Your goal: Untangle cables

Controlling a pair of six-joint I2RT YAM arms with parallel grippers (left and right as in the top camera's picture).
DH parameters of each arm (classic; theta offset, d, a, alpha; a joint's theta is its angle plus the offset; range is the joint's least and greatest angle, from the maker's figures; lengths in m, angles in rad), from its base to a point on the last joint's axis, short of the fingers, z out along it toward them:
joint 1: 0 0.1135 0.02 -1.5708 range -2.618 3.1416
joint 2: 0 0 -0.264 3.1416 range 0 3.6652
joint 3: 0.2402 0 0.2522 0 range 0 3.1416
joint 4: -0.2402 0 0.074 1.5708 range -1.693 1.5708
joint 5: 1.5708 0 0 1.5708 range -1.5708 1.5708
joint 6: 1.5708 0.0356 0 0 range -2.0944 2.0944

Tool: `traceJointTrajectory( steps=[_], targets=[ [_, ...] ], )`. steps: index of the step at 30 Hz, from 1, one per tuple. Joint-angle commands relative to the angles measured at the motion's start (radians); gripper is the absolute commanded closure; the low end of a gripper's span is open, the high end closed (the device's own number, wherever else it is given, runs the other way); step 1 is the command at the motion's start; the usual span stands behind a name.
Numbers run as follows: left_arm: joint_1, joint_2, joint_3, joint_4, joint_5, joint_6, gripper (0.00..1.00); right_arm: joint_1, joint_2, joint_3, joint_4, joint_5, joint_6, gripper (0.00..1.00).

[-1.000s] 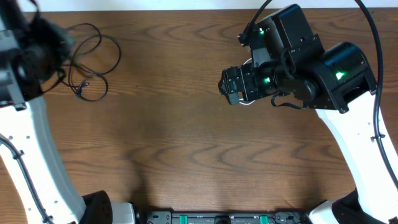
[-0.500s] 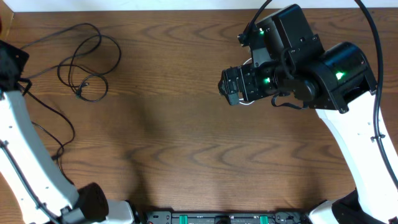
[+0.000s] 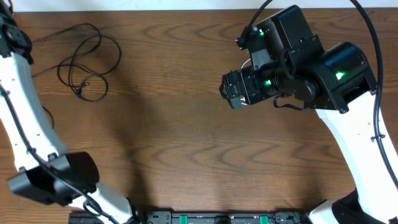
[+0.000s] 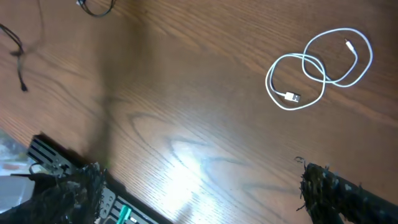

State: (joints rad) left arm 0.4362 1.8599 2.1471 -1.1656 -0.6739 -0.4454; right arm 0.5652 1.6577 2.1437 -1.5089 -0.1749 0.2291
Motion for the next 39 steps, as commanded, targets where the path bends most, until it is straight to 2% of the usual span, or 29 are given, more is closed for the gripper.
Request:
traceJointTrajectory(
  steps=[1,6,12,18,27,35,39],
  targets=[
    [0.031,0.061,-0.004,0.041,-0.124,0.125,0.93,-0.001,-0.002,0.000,-0.006,0.013,-0.037,0.01],
    [0.045,0.166,-0.005,0.030,-0.113,0.190,0.93,-0.001,-0.002,0.000,0.018,0.019,-0.048,0.01],
    [0.027,0.274,-0.048,0.003,-0.013,0.236,0.93,-0.001,-0.002,0.000,0.048,0.019,-0.047,0.01],
    [-0.022,0.286,-0.163,0.000,0.014,0.235,0.93,-0.001,-0.002,0.000,0.056,0.019,-0.047,0.01],
    [-0.140,0.286,-0.296,-0.066,0.168,0.234,0.92,-0.001,-0.002,0.000,0.077,0.019,-0.047,0.01],
    [-0.185,0.286,-0.336,-0.244,0.193,0.081,0.92,-0.001,-0.002,0.000,0.076,0.019,-0.047,0.01],
    [-0.179,0.286,-0.366,-0.309,0.195,0.057,0.93,-0.001,-0.002,0.000,0.072,0.019,-0.047,0.01]
  ],
)
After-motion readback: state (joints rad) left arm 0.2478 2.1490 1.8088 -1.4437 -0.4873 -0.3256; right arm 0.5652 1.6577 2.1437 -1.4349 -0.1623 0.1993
